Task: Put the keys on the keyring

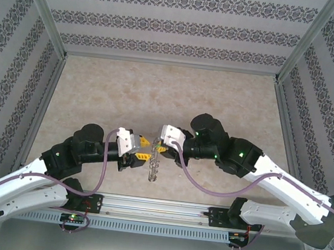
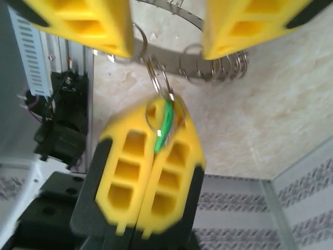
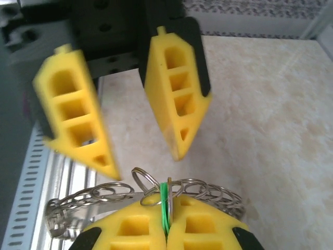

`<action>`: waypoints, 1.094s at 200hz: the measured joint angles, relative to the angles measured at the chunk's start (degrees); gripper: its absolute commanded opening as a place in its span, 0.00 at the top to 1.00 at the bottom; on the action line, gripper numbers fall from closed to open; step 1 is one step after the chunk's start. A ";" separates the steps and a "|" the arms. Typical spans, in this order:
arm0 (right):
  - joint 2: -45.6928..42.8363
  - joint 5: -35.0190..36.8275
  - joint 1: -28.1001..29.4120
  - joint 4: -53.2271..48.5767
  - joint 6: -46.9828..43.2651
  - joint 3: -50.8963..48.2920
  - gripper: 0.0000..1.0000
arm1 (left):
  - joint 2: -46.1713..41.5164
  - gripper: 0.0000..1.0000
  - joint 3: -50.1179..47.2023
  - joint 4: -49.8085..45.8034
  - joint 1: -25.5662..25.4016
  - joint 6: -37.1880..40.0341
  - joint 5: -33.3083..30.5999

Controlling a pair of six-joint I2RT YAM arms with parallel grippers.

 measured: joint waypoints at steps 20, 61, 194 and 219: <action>2.38 0.37 -3.45 -0.02 1.66 1.53 1.00 | -1.57 0.50 -3.48 1.31 0.00 -0.85 -5.35; 11.74 0.37 -11.67 -0.74 5.11 6.49 1.00 | -5.70 0.47 -8.44 3.02 0.00 -3.39 -15.56; 50.97 -3.19 -21.68 -0.94 11.06 35.17 1.00 | -8.81 0.45 -10.21 2.95 0.00 -6.62 -23.23; 53.31 -4.24 -22.38 -1.01 12.35 35.30 1.00 | -8.81 0.44 -10.21 2.95 0.00 -6.60 -23.67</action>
